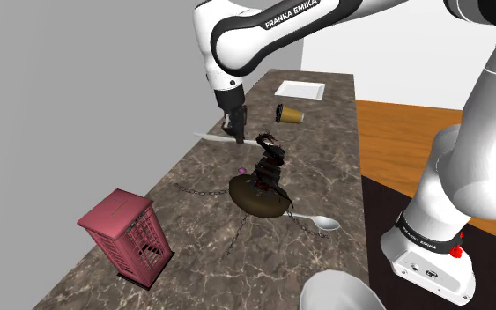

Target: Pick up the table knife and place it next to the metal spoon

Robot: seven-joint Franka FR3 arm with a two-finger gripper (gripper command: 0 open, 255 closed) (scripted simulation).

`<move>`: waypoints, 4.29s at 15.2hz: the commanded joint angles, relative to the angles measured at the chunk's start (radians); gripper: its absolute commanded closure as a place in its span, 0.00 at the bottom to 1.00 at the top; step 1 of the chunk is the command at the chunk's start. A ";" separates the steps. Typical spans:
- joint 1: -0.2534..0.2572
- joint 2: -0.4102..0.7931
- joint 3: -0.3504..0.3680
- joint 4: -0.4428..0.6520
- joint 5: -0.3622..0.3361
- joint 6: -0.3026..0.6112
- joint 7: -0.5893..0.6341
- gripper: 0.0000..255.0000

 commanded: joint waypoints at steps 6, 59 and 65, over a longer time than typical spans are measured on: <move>0.087 0.021 0.079 0.030 0.016 -0.018 0.162 1.00; 0.195 0.478 0.147 0.476 -0.052 -0.061 0.172 1.00; 0.195 0.478 0.147 0.476 -0.052 -0.061 0.172 1.00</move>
